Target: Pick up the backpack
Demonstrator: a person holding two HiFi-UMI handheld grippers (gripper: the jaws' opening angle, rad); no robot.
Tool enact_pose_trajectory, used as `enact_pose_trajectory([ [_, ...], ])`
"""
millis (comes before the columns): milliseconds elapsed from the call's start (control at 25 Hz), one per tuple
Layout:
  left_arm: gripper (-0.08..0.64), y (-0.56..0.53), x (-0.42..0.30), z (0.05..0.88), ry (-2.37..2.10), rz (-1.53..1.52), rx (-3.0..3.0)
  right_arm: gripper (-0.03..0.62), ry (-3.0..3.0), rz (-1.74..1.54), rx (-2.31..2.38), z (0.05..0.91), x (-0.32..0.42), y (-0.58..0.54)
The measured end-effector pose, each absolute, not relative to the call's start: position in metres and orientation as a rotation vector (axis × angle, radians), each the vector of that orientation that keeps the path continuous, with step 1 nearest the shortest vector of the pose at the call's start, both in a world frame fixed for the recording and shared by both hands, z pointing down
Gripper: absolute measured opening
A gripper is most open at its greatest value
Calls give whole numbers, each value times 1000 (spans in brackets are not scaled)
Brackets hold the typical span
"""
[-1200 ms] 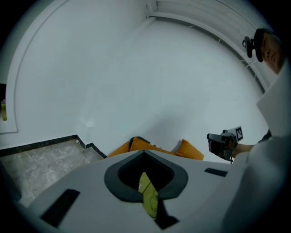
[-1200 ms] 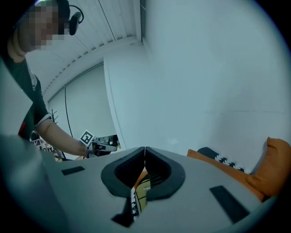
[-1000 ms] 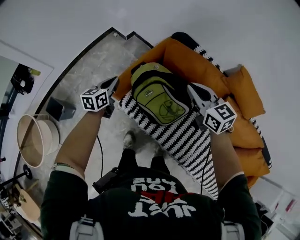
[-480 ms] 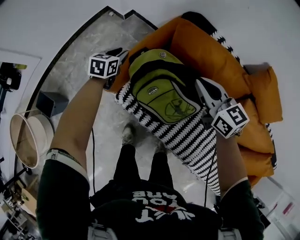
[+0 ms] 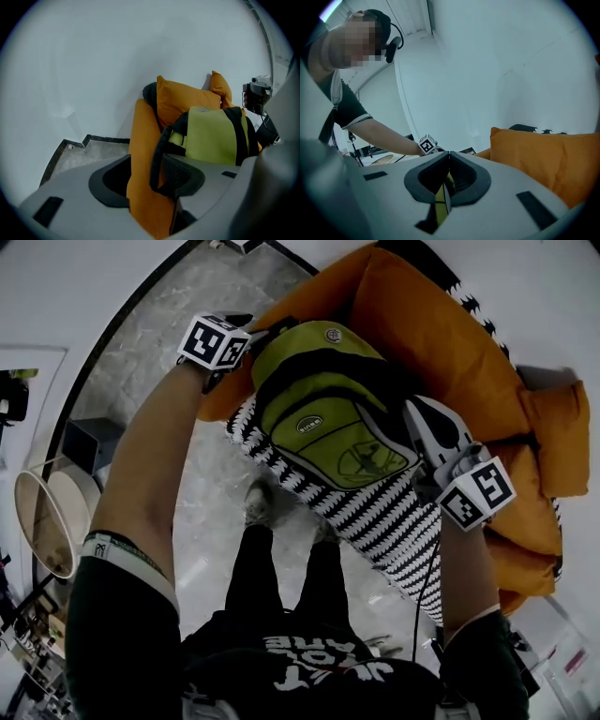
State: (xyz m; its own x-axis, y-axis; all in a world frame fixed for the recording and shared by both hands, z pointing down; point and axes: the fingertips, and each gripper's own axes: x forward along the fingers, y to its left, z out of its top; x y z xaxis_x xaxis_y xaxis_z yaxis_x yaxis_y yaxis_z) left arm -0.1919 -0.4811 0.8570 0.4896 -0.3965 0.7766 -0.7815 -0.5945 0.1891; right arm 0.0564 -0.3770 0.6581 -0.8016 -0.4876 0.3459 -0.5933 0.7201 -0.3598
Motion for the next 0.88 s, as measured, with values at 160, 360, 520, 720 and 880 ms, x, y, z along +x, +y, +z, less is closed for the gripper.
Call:
enact_pose_trajectory([
  [160,210,-485,-178,866,-908,1027,2257,31,-2697,693,861,667,52,-378],
  [360,211,-493,-165,874,-862,1114,2278,31,-2709,693,851,671,47,-376],
  [520,192,-491,-151,887,-823,1231,2284,31,-2703,709,850,674,51,-374],
  [720,141,-493,-146,895,-898,1267,2262,31,-2697,719,846,678,57,-372],
  [880,31,-491,-150,884,-972,1228,2277,31,-2694,709,851,676,60,-371],
])
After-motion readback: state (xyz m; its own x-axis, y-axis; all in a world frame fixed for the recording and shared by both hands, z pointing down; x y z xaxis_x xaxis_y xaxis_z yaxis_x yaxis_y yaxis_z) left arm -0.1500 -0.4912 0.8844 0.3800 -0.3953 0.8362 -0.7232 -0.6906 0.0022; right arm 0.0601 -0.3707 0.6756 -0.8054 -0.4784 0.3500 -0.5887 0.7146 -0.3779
